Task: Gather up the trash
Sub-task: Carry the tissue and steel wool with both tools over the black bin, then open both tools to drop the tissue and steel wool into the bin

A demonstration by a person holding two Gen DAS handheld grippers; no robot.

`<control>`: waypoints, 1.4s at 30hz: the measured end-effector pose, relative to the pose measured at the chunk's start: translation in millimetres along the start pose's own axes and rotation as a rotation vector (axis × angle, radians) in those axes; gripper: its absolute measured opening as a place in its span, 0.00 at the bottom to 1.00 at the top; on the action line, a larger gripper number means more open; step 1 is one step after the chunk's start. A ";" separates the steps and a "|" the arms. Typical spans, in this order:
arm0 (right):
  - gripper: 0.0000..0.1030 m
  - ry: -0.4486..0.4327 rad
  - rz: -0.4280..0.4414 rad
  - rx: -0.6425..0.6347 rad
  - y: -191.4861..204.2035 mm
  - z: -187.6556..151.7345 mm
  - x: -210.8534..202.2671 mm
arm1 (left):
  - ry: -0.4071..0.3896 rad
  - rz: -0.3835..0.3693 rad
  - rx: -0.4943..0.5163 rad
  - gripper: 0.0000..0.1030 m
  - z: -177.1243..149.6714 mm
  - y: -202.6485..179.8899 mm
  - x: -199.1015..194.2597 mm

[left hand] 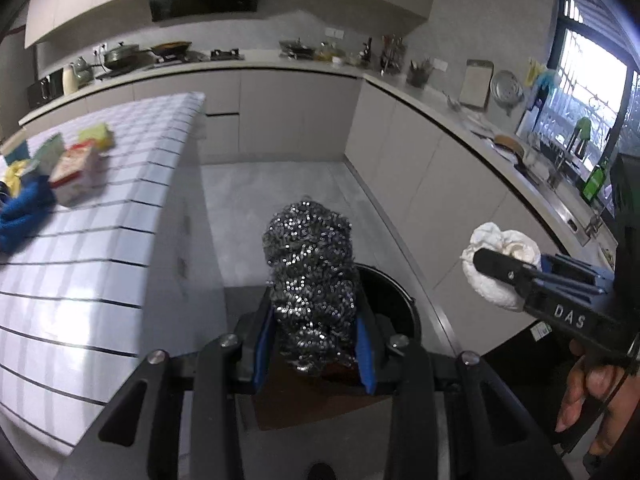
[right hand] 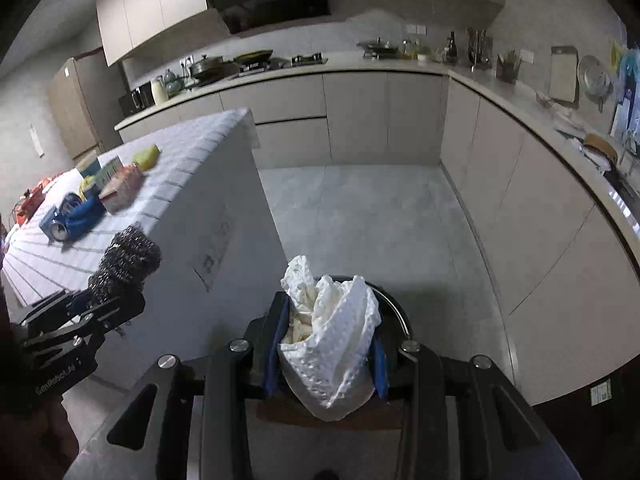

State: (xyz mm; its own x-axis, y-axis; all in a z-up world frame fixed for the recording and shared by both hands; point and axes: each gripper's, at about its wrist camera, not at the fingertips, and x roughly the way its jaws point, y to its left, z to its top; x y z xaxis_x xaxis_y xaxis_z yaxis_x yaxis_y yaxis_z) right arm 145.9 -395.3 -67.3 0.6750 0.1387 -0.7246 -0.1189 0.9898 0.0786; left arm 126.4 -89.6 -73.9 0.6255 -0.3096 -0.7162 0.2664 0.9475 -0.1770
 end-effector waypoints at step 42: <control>1.00 0.212 -0.002 0.035 -85.4 -17.7 133.6 | 0.194 0.202 -0.087 1.00 -33.7 -17.0 103.9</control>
State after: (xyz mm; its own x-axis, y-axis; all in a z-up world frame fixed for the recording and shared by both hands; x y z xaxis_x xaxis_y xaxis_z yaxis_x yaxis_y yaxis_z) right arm 233.3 -461.9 -183.0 0.5066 0.1304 -0.8523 -0.0901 0.9911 0.0981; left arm 162.2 -135.2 -168.1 0.5056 -0.1006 -0.8569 0.0810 0.9943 -0.0689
